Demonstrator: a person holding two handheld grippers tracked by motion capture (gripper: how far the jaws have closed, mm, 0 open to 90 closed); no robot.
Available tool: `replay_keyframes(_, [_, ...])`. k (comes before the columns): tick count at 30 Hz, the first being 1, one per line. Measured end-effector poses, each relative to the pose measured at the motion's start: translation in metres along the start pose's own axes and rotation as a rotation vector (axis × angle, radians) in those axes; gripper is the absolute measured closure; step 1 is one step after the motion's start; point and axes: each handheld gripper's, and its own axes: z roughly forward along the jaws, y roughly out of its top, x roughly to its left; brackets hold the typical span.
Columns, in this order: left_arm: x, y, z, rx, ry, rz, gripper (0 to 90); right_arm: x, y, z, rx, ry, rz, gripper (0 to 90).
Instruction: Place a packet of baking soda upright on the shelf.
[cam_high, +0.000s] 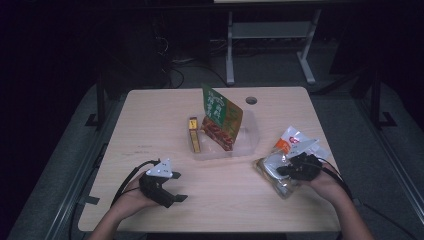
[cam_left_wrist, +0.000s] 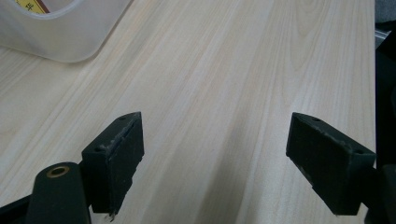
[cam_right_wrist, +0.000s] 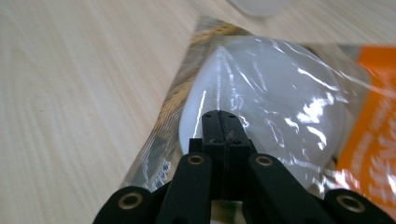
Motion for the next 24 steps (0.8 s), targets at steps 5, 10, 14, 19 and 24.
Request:
replay_keyframes(5, [-0.001,0.000,0.001,-0.003,-0.004,0.002,18.7,0.013,0.011,0.009,-0.001,0.040,-0.046,90.0])
replay_keyframes(10, [-0.001,0.001,0.001,0.003,-0.006,0.005,18.7,0.021,0.019,0.016,0.004,0.073,-0.093,90.0])
replay_keyframes(14, [-0.002,0.001,0.002,0.006,-0.011,0.013,18.7,0.026,0.024,0.018,-0.007,0.066,-0.126,90.0])
replay_keyframes(19, [-0.002,0.001,0.003,0.004,-0.014,0.010,18.7,0.019,0.026,0.019,0.007,0.040,-0.091,90.0])
replay_keyframes(24, [-0.002,0.001,0.003,0.004,-0.014,0.010,18.7,0.024,0.027,0.022,0.005,0.062,-0.107,90.0])
